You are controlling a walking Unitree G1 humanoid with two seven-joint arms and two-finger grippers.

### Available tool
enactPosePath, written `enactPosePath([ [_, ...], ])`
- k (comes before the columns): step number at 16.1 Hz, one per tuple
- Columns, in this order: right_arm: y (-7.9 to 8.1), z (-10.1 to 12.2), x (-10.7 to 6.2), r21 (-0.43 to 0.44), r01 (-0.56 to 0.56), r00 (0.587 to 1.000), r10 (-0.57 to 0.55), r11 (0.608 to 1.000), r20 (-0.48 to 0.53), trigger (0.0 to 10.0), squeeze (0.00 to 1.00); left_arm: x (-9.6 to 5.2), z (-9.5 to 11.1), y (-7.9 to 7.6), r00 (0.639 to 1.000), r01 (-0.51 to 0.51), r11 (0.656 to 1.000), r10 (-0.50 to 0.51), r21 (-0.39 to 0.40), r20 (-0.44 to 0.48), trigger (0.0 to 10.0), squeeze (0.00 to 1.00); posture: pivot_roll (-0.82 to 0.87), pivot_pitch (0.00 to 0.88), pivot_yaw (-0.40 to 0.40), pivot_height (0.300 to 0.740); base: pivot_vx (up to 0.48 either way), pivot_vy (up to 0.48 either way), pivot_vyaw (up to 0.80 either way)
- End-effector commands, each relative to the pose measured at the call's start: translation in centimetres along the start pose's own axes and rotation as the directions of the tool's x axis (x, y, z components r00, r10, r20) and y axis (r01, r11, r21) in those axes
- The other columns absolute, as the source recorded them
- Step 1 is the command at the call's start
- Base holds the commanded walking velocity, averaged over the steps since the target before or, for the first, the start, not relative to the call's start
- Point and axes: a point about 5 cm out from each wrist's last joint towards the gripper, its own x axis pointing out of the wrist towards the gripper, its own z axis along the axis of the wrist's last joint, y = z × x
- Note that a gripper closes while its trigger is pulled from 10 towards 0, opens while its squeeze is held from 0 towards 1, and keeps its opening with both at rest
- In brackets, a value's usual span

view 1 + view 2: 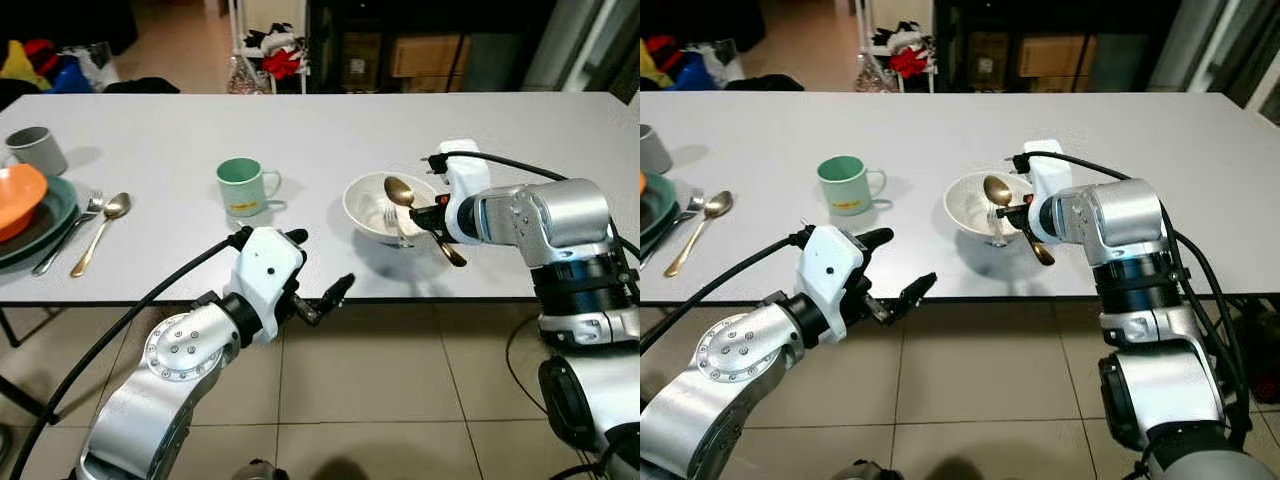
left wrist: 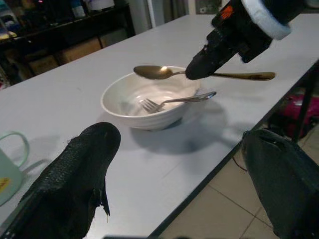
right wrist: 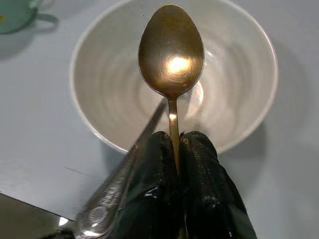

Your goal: Setting the table

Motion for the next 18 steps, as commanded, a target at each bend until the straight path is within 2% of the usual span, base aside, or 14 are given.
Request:
enactPosePath([
  [1,0.0,1.0,0.0,-0.008,0.007,1.0,-0.006,1.0,0.024,10.0,0.0,-0.1,0.3,-0.3,0.999,0.033,0.999,-0.033,0.002,-0.008,10.0,0.0,-0.12,0.02,0.037,0.74,0.0,0.0,0.0],
  [7,0.2,2.0,1.3,-0.025,0.005,1.0,-0.004,1.0,0.028,10.0,0.0,-0.5,-0.1,-0.6,0.997,0.059,0.998,-0.059,0.004,-0.057,10.0,0.0,-0.1,0.03,0.028,0.74,0.0,0.0,0.0],
  [10,0.4,2.7,1.5,-0.032,-0.007,0.999,0.008,0.999,0.043,10.0,0.36,-0.6,-0.1,-0.7,0.996,0.057,0.998,-0.056,-0.001,-0.064,10.0,0.0,-0.1,0.031,0.026,0.74,0.0,0.0,0.0],
  [11,0.5,2.8,1.6,-0.035,-0.013,0.999,0.014,0.999,0.047,10.0,0.62,-0.6,-0.1,-0.7,0.996,0.055,0.998,-0.055,-0.001,-0.066,10.0,0.0,-0.1,0.033,0.023,0.74,0.0,0.0,0.0],
  [12,0.6,2.9,1.8,-0.036,-0.015,0.999,0.017,0.999,0.05,10.0,0.71,-0.6,-0.1,-0.6,0.996,0.053,0.999,-0.053,-0.001,-0.067,10.0,0.0,-0.1,0.033,0.022,0.74,0.0,0.0,0.0],
  [14,0.7,2.9,2.1,-0.036,-0.02,0.999,0.022,0.999,0.049,10.0,0.71,-0.6,-0.1,-0.6,0.996,0.052,0.999,-0.052,0.0,-0.07,10.0,0.0,-0.1,0.032,0.024,0.74,0.0,0.0,0.0],
  [16,0.7,2.8,2.3,-0.033,-0.023,0.999,0.025,0.999,0.049,10.0,0.81,-0.6,-0.1,-0.5,0.996,0.049,0.999,-0.048,0.002,-0.074,10.0,0.0,-0.1,0.033,0.025,0.74,0.0,0.0,0.0],
  [18,0.5,3.1,2.0,-0.036,-0.021,0.998,0.023,0.999,0.065,10.0,0.81,-0.6,-0.1,-0.5,0.996,0.044,0.999,-0.044,0.004,-0.072,10.0,0.0,-0.1,0.031,0.026,0.74,0.0,0.0,0.0],
])
